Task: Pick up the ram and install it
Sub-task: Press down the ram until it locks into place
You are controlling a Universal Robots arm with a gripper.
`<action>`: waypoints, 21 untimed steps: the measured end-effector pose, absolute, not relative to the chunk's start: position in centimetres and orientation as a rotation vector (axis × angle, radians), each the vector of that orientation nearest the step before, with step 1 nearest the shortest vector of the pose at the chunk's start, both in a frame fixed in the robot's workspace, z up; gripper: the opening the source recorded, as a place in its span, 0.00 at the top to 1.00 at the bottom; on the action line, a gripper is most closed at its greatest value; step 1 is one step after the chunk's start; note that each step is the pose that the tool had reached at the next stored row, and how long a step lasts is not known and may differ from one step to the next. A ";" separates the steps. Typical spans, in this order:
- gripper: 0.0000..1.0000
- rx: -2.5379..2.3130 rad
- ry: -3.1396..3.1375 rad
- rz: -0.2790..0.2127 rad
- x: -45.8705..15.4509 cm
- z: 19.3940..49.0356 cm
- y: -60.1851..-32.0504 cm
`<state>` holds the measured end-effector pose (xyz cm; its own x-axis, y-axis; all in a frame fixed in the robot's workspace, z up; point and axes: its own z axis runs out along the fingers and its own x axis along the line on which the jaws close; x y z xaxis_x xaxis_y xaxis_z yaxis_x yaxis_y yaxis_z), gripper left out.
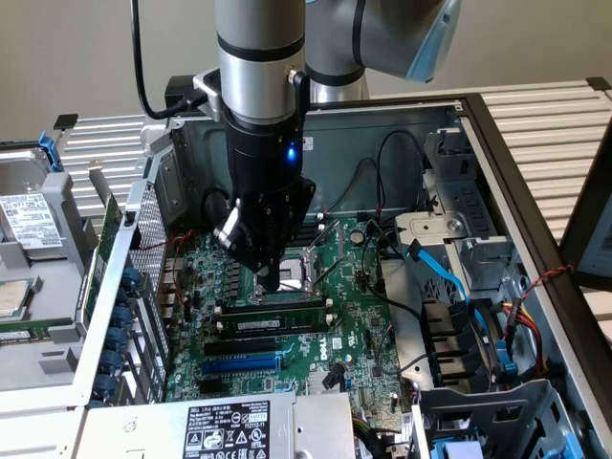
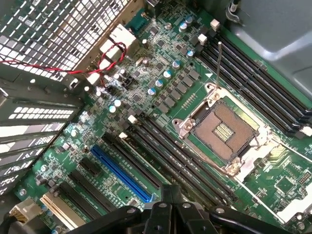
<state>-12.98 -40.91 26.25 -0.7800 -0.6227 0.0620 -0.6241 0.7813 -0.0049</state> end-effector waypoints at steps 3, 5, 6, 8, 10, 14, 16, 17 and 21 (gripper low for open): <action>0.90 0.972 -2.932 0.040 -13.0 26.2 -40.9; 0.90 0.938 -2.946 0.041 -13.0 26.2 -40.9; 0.90 0.921 -2.952 0.041 -13.0 26.2 -40.9; 0.90 0.886 -2.963 0.040 -13.0 26.2 -40.9; 0.90 0.848 -2.975 0.040 -13.0 26.3 -40.9; 0.90 0.773 -2.996 0.039 -13.0 26.3 -40.9; 0.90 0.737 -3.006 0.038 -13.0 26.2 -40.9; 0.90 0.719 -3.011 0.038 -13.0 26.3 -40.9; 0.90 0.648 -3.030 0.037 -13.0 26.2 -40.9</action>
